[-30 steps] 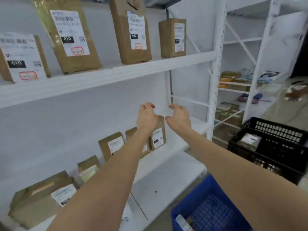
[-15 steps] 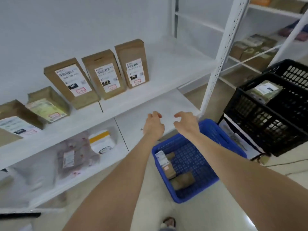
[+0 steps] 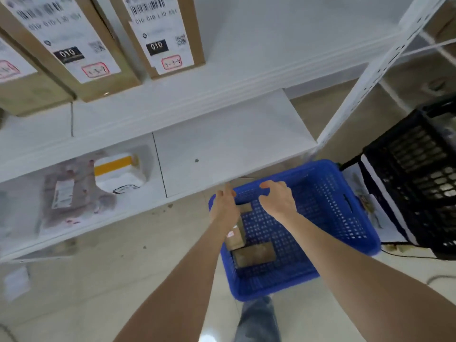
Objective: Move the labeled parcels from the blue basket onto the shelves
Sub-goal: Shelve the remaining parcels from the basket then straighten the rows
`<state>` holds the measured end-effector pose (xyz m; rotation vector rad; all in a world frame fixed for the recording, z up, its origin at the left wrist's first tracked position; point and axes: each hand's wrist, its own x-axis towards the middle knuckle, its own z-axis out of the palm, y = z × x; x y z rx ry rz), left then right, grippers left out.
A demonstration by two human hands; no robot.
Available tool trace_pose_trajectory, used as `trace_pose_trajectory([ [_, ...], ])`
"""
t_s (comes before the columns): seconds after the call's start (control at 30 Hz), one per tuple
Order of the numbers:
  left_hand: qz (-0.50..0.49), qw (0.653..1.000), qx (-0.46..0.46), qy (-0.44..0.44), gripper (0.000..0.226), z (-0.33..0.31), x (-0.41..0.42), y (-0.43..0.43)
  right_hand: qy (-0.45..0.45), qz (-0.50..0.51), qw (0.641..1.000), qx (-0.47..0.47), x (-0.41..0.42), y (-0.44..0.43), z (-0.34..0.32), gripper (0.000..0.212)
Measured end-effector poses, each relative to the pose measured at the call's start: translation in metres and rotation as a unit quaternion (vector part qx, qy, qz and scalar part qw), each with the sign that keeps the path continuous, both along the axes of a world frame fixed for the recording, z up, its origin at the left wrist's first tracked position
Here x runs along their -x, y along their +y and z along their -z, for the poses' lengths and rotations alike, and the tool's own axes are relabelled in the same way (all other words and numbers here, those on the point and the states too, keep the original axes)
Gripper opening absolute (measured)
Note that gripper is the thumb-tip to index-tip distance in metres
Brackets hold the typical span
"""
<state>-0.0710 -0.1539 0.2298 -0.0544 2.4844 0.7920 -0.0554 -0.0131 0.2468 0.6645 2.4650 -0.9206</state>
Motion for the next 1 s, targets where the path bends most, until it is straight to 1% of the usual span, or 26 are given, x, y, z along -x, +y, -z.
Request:
trace_pose_trajectory([
  [0.13,-0.033,0.998,0.017,-0.041,0.034,0.055,0.003,0.013,-0.028,-0.012,0.999,0.021,0.013,0.013,0.057,0.042],
  [0.2,-0.050,0.996,0.024,-0.069,0.040,0.085,-0.002,0.017,-0.044,-0.019,0.998,0.035,0.016,0.018,0.089,0.044],
  [0.33,-0.083,0.989,0.051,-0.113,0.046,0.149,-0.023,0.022,-0.084,-0.025,0.991,0.099,0.014,0.019,0.159,0.052],
  [0.43,-0.096,0.980,0.073,-0.161,0.054,0.205,-0.045,0.023,-0.147,-0.014,0.976,0.161,0.003,0.014,0.219,0.051],
  [0.53,-0.125,0.973,0.072,-0.178,0.055,0.256,-0.067,0.023,-0.199,0.012,0.952,0.232,-0.013,0.007,0.273,0.047],
  [0.63,-0.155,0.966,0.087,-0.187,0.057,0.296,-0.078,0.024,-0.214,0.023,0.935,0.282,-0.021,0.000,0.316,0.043],
  [0.73,-0.173,0.961,0.122,-0.175,0.061,0.326,-0.081,0.026,-0.227,0.037,0.925,0.302,-0.025,-0.010,0.357,0.048],
  [0.87,-0.191,0.962,0.162,-0.108,0.066,0.349,-0.077,0.030,-0.243,0.074,0.907,0.336,-0.021,-0.020,0.384,0.047],
  [1.0,-0.158,0.966,0.185,-0.088,0.063,0.362,-0.082,0.036,-0.262,0.112,0.886,0.365,-0.019,-0.021,0.401,0.037],
])
